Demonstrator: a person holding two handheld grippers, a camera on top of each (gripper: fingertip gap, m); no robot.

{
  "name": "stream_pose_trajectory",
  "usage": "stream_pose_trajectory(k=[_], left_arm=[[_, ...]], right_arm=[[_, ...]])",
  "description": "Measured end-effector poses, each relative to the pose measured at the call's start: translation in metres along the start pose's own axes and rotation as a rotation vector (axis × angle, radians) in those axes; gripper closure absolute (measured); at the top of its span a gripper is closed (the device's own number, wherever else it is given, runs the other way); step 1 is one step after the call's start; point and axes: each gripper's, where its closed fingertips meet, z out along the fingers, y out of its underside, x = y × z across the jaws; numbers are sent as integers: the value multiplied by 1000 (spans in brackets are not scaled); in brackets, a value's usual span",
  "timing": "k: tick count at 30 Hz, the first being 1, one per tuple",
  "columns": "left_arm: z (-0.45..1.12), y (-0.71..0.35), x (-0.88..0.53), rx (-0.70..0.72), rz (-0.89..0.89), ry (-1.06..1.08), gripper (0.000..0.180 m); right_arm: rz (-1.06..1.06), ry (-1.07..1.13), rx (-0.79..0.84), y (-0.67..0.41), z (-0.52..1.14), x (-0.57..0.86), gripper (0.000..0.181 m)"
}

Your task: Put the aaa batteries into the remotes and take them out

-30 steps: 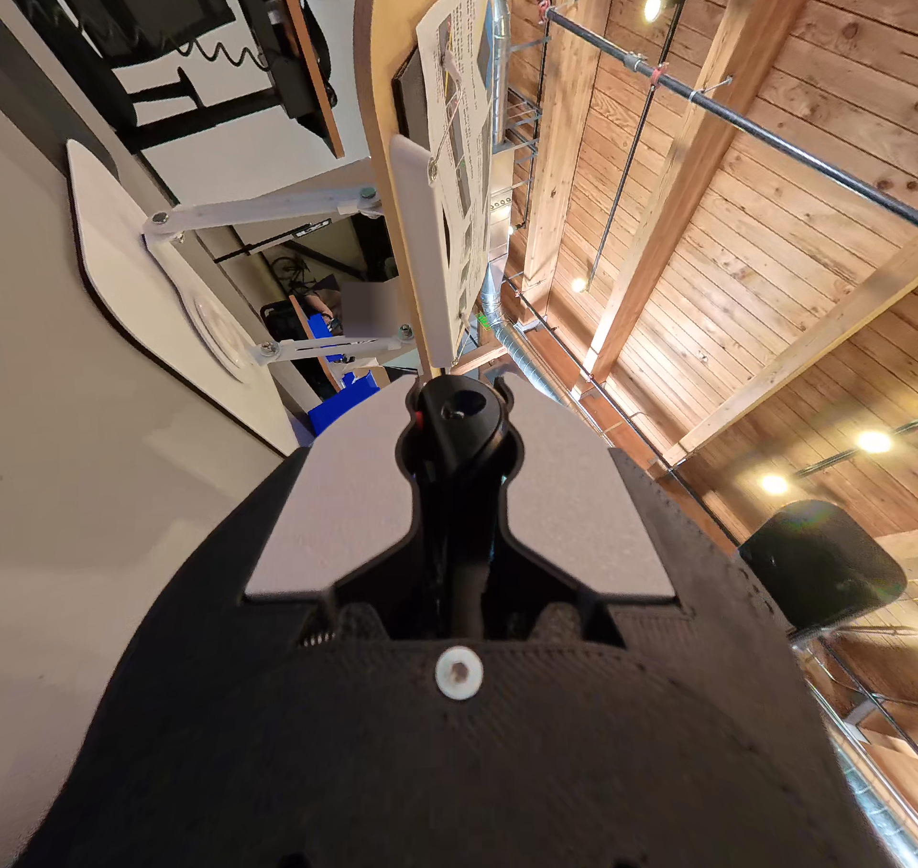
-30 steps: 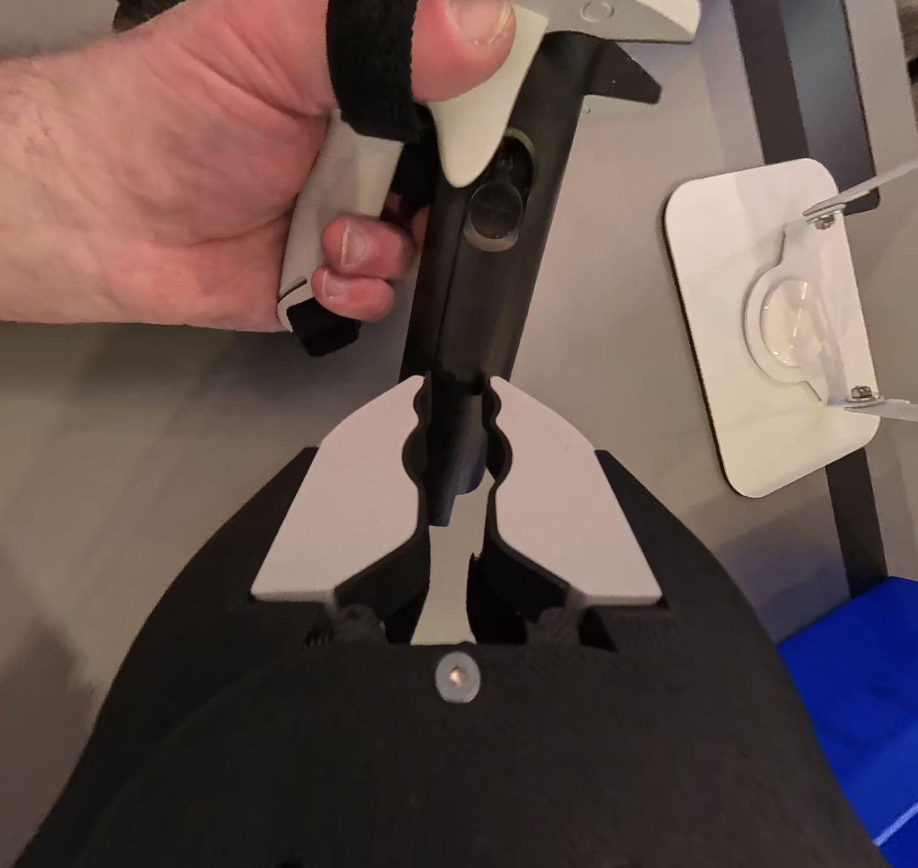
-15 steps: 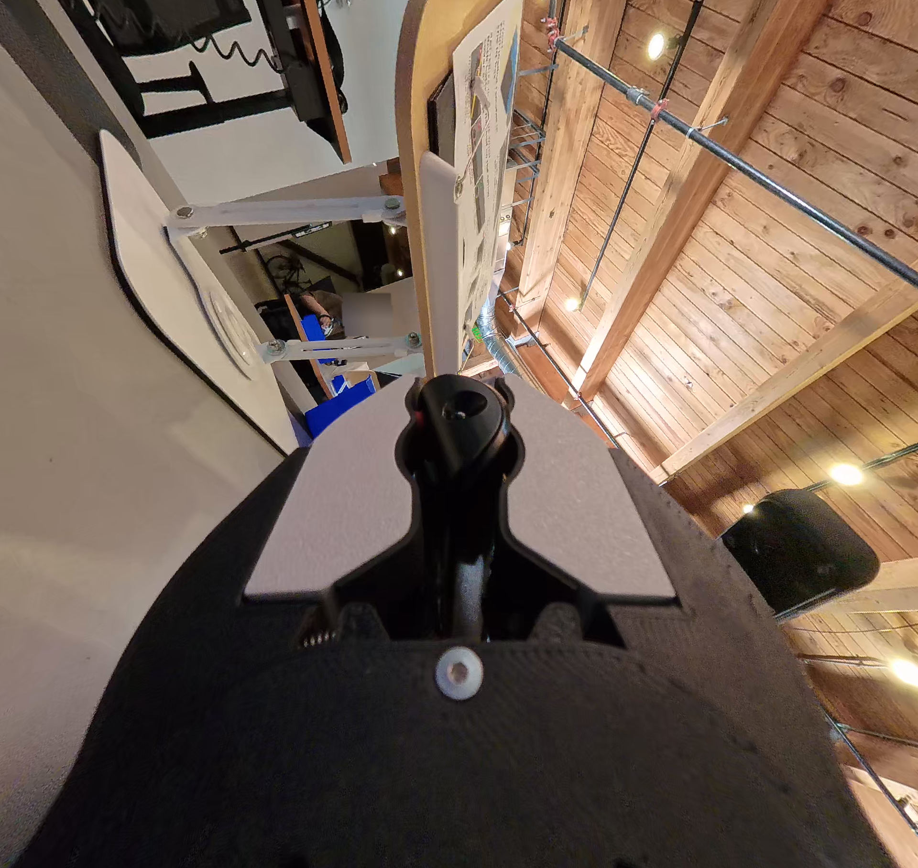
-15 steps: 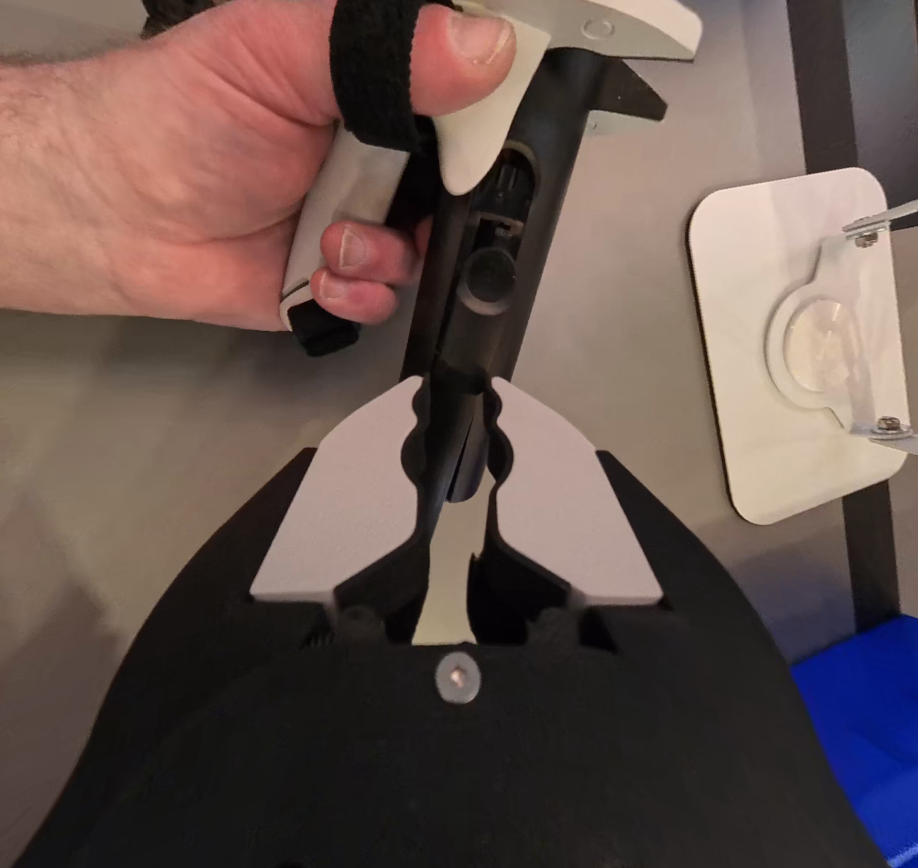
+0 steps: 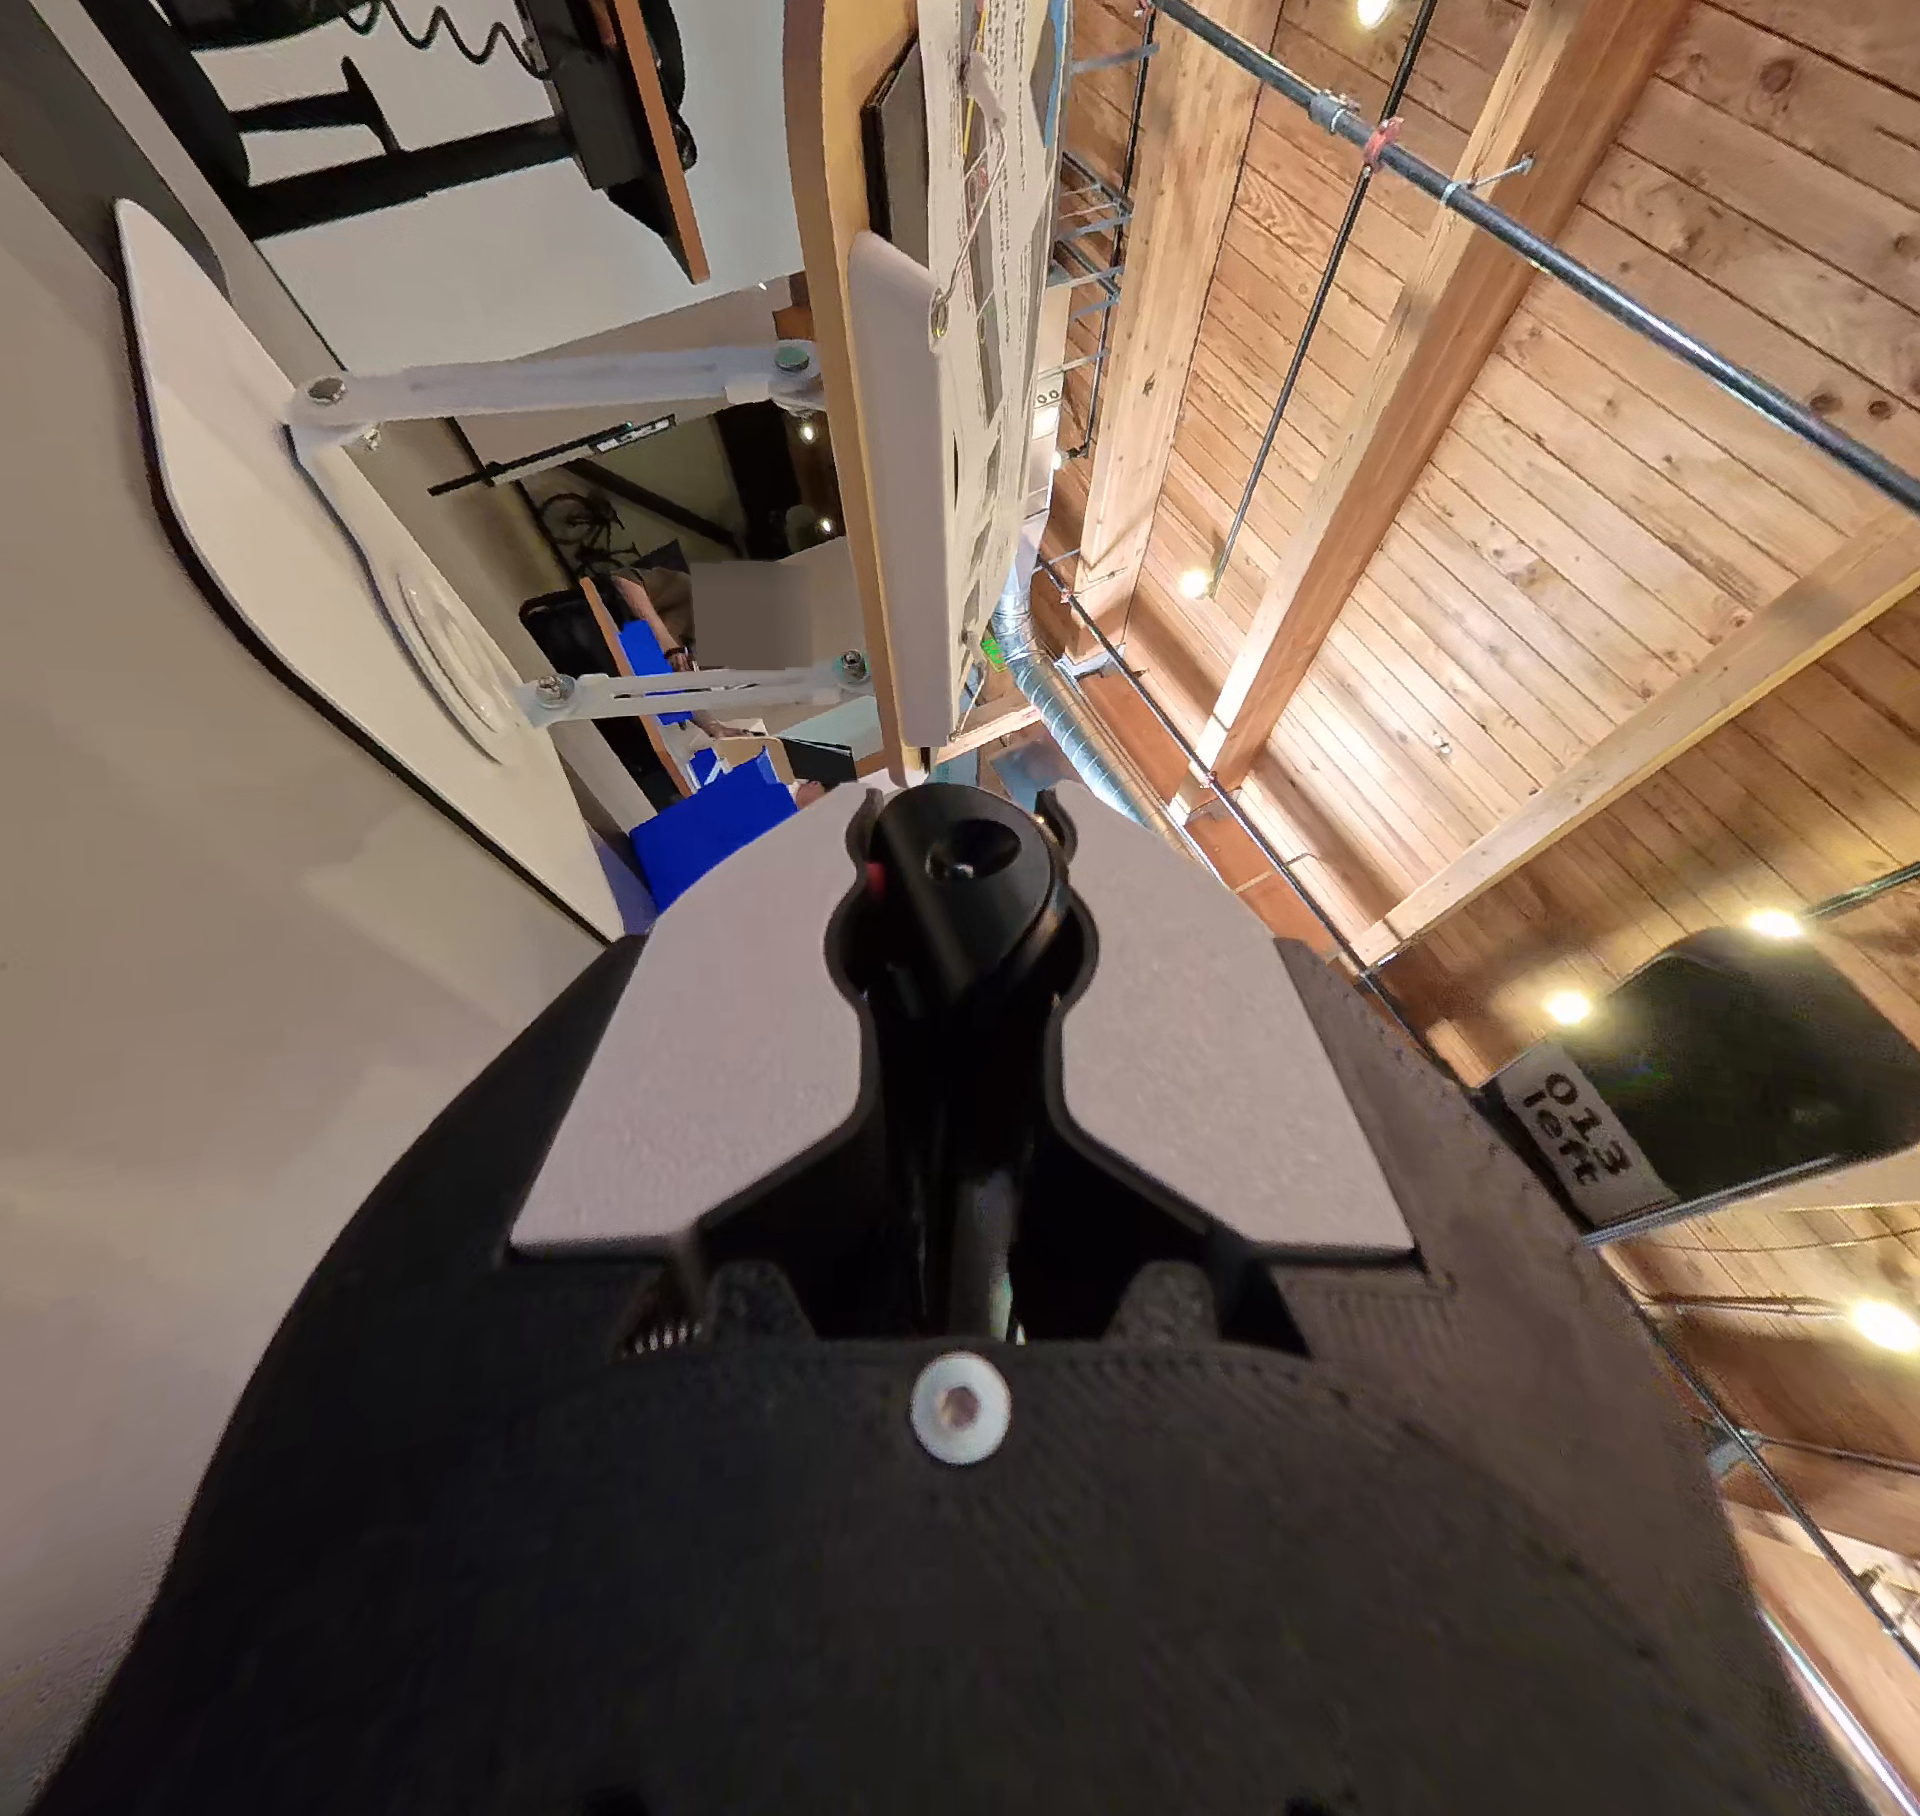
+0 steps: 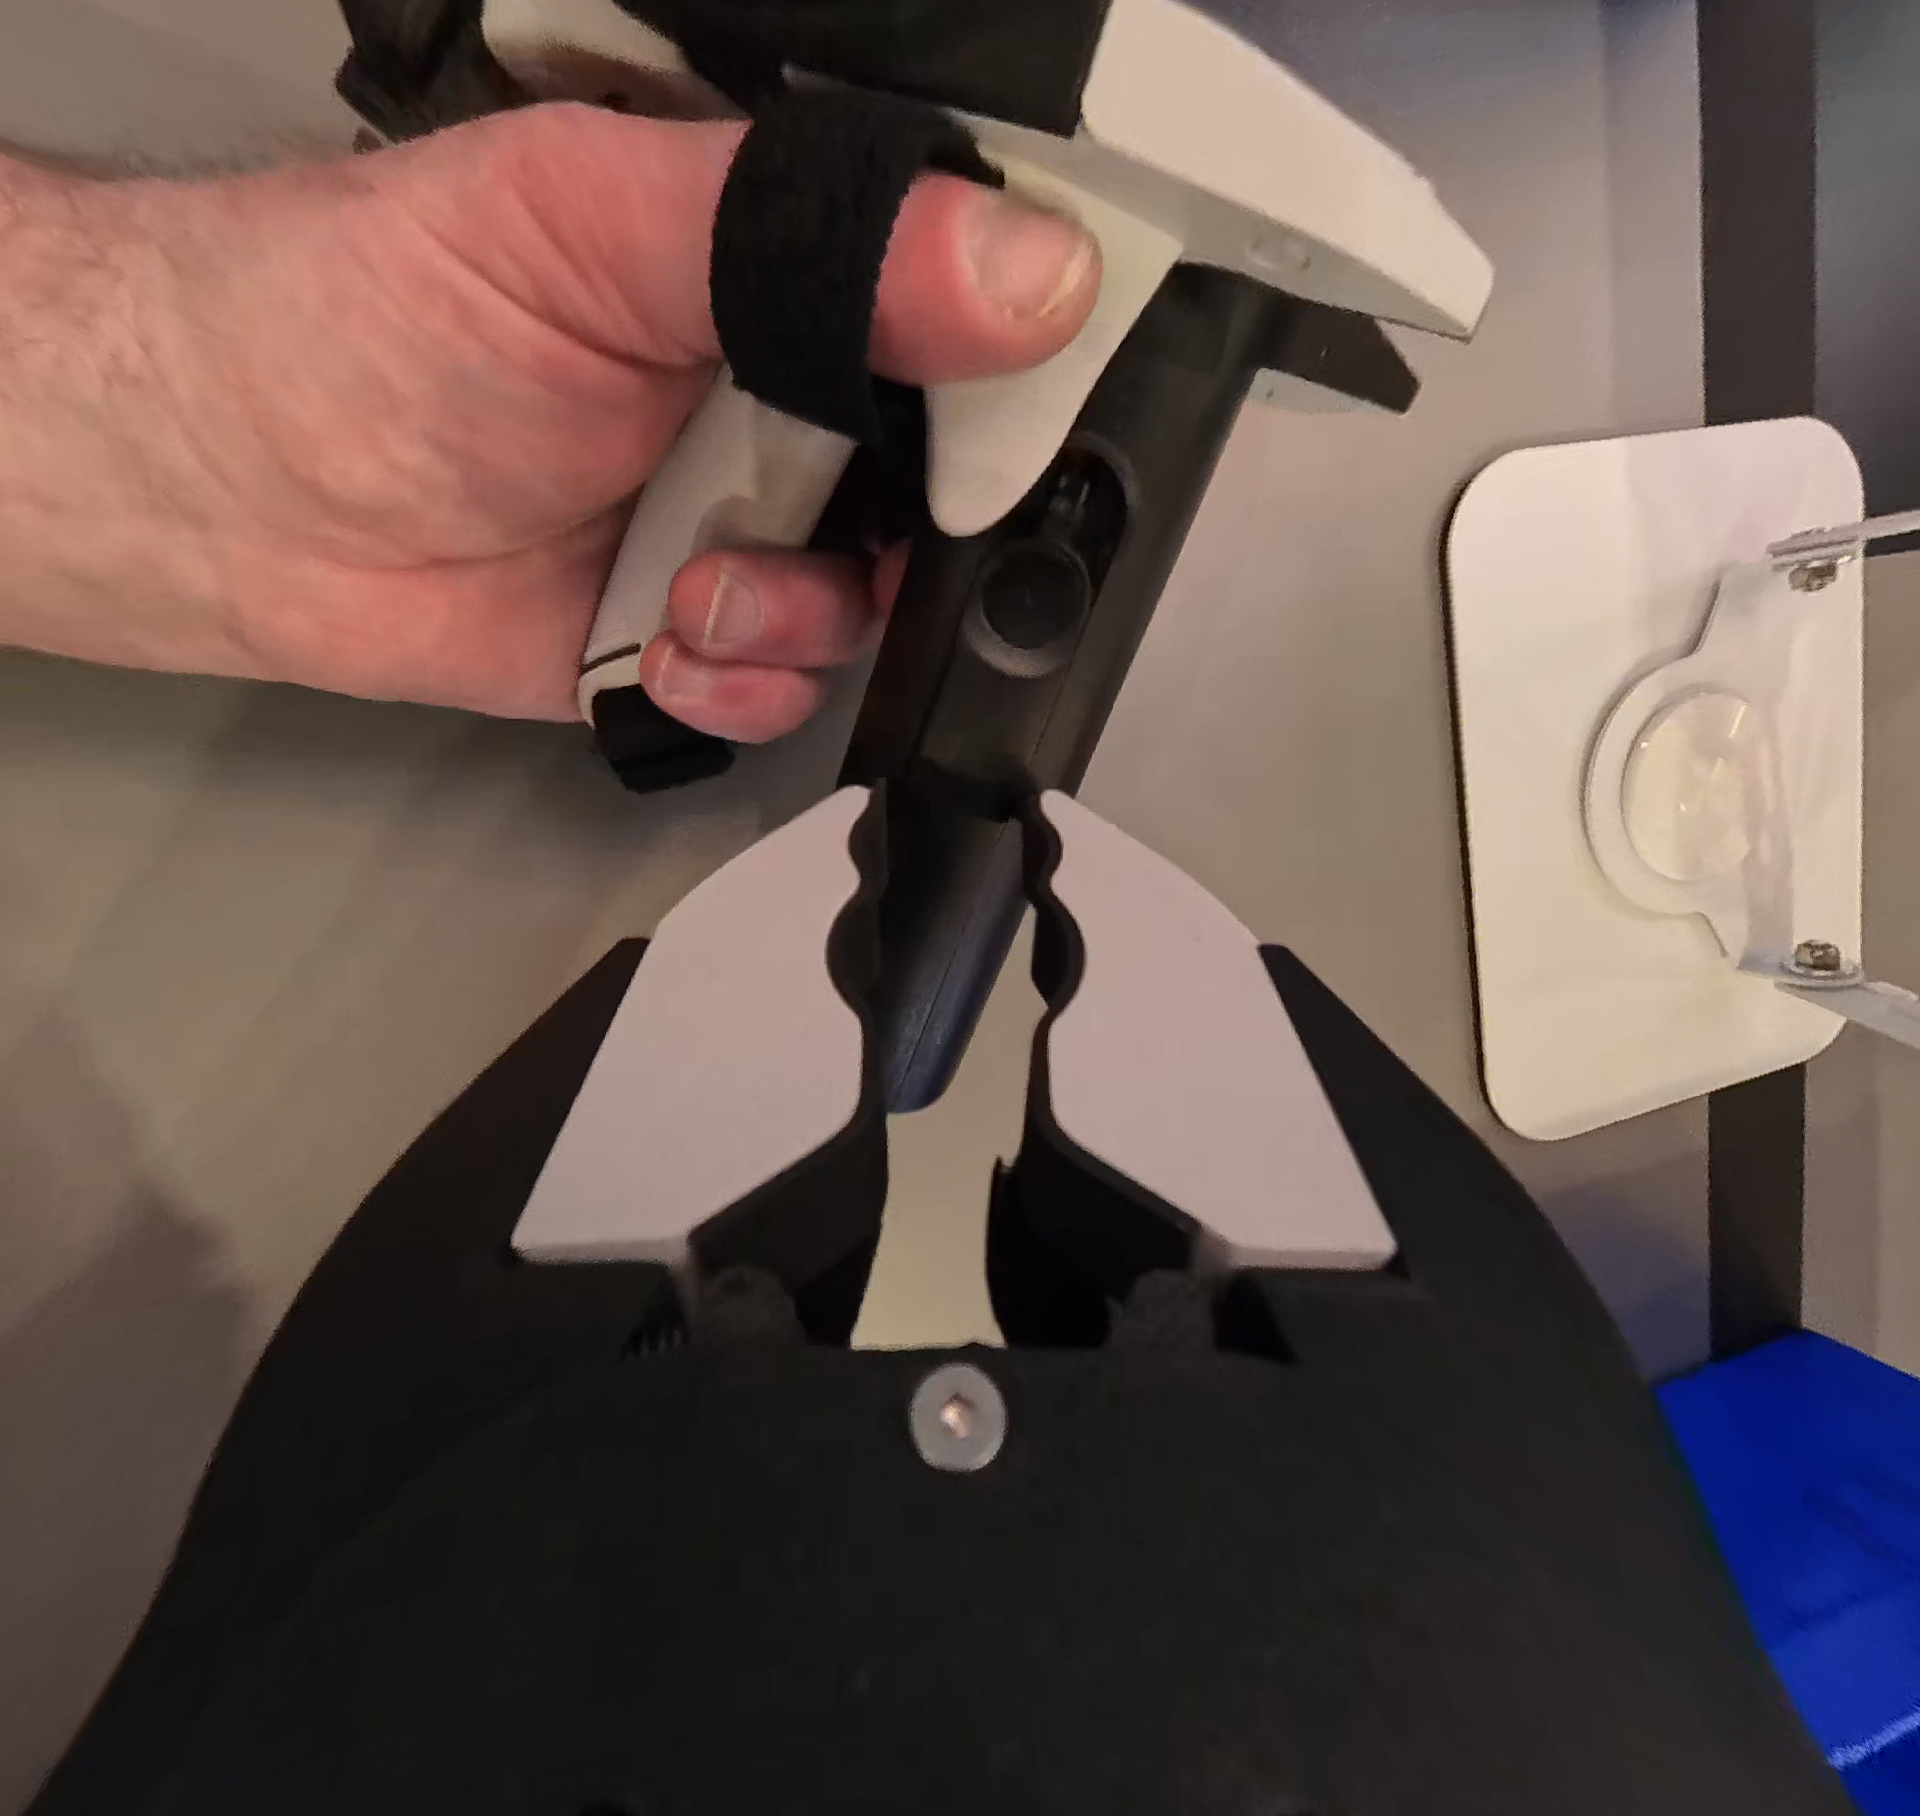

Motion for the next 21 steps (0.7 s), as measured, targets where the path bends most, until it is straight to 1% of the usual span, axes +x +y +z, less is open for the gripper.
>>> stream_pose_trajectory(k=[3,6,11,13,14,15,16,18,21], left_arm=[[-1,-3,-3,29,-42,1,152],[-3,-8,-4,55,-70,1,152],[-7,-16,-6,84,-102,3,151],[-7,-17,-5,91,-112,11,152],[-7,-17,-4,90,-114,14,152],[-6,-16,-4,86,-114,15,152],[-5,-14,-3,79,-111,14,152],[-4,-10,-3,65,-92,0,151],[-6,-11,-5,68,-88,-8,151]], right_arm=[[15,-21,-42,1,2,1,140],[11,1,-34,1,-3,7,140],[44,-17,88,-8,-23,6,138],[94,-45,164,-7,-30,6,142],[95,-64,188,-6,-27,4,146],[85,-106,186,-2,-21,-1,155],[88,-100,169,1,-15,-1,157],[78,-63,146,4,-8,1,159],[79,-49,154,0,-6,2,159]])
